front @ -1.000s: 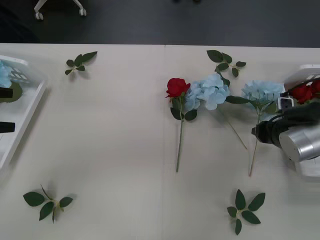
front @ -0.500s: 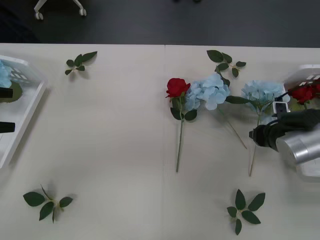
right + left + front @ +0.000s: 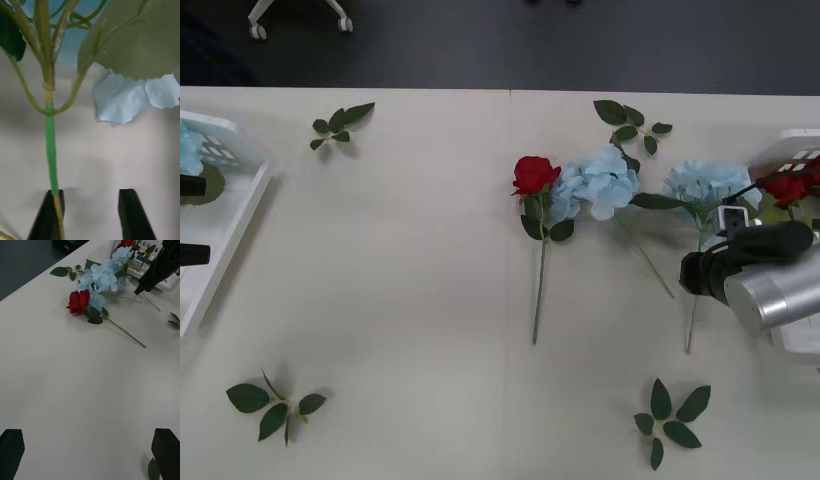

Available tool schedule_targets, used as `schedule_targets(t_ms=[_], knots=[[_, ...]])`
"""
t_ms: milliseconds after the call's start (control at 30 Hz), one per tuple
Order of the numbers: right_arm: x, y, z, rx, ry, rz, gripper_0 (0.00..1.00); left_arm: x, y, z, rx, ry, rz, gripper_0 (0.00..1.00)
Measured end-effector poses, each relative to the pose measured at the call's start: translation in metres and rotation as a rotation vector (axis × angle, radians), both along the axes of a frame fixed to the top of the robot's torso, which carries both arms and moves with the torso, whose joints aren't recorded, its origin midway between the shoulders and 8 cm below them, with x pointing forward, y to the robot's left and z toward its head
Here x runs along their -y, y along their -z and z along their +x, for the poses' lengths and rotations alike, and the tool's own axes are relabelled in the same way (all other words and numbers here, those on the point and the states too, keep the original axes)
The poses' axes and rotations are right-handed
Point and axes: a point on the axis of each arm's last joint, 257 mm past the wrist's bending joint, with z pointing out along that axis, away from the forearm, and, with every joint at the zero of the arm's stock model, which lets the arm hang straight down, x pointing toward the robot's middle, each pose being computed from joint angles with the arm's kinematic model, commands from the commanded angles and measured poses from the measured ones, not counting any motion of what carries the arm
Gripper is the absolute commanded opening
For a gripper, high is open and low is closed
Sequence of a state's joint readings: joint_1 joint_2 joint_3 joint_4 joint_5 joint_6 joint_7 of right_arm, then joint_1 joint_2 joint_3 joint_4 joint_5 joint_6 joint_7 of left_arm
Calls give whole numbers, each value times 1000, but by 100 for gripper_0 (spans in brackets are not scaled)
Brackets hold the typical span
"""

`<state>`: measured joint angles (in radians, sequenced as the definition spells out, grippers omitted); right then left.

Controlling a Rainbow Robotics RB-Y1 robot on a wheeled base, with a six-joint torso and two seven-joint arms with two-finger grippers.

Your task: Put the red flowers into the right box and the blue flowers into the left box

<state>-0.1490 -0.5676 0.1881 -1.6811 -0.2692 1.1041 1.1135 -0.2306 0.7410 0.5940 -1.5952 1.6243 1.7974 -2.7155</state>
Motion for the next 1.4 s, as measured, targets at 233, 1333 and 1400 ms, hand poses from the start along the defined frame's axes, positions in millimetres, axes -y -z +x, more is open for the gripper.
schedule_targets(t_ms=[233,1333,1400], knots=[[-2,-3,4,17,-6,4,0,0,0,0,0,0,0,100],[-179,-180,-25,201,-373,329,0,0,0,0,0,0,0,100],[-204,-193,-25,229,-436,359,0,0,0,0,0,0,0,100]])
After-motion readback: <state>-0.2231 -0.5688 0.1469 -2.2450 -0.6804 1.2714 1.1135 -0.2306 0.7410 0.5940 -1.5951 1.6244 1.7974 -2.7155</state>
